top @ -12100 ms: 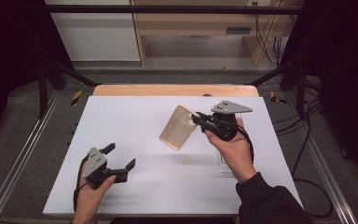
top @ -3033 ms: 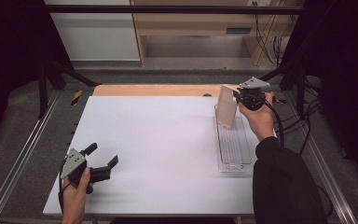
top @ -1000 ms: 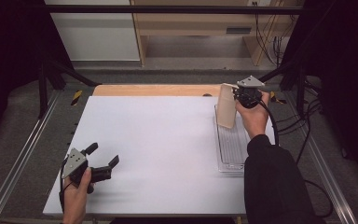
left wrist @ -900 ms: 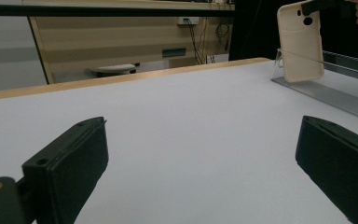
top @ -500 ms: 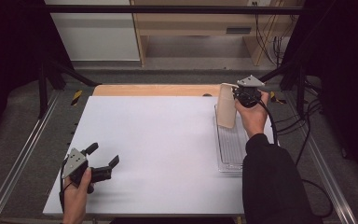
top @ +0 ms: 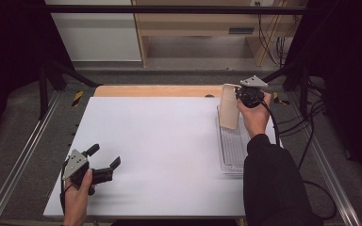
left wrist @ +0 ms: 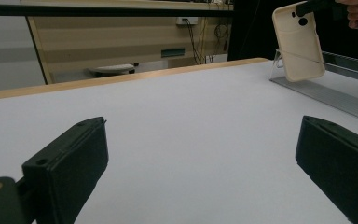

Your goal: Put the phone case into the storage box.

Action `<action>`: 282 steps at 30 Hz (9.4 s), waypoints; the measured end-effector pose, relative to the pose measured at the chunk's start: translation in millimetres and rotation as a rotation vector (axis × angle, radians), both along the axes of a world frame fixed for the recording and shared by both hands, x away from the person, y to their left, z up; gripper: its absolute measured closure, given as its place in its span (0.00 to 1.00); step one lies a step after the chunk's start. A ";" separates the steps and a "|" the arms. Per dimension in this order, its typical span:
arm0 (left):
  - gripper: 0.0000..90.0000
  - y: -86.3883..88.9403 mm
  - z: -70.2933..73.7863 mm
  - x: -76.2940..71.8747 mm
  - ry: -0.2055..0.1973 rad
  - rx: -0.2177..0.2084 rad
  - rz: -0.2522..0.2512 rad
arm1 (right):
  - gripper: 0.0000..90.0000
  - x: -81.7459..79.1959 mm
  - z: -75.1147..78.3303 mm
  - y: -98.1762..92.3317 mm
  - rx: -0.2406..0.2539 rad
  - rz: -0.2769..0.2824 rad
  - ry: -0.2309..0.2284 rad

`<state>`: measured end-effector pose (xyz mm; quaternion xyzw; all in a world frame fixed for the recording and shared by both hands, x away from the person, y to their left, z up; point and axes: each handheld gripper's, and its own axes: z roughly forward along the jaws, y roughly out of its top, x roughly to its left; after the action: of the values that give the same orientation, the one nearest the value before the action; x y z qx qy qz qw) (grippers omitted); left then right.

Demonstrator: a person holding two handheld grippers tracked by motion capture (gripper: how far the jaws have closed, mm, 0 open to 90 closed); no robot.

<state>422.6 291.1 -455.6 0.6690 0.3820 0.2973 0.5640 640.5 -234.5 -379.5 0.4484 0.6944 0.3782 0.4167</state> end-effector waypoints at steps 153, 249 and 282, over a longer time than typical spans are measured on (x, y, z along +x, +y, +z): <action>0.02 5.8 2.4 -3.7 -0.010 -0.006 0.017 | 0.06 -75.0 61.6 41.0 0.272 0.125 0.111; 0.02 28.7 6.9 -10.9 -0.038 -0.036 0.027 | 0.03 -177.9 36.5 -43.3 0.341 0.218 -0.207; 0.01 23.4 9.2 -17.6 -0.092 -0.004 0.014 | 0.02 -223.2 -16.5 -80.6 0.360 0.187 -0.203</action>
<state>405.0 314.5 -446.4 0.6509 0.3609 0.3306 0.5803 417.3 -315.1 -396.0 0.4090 0.6089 0.5761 0.3607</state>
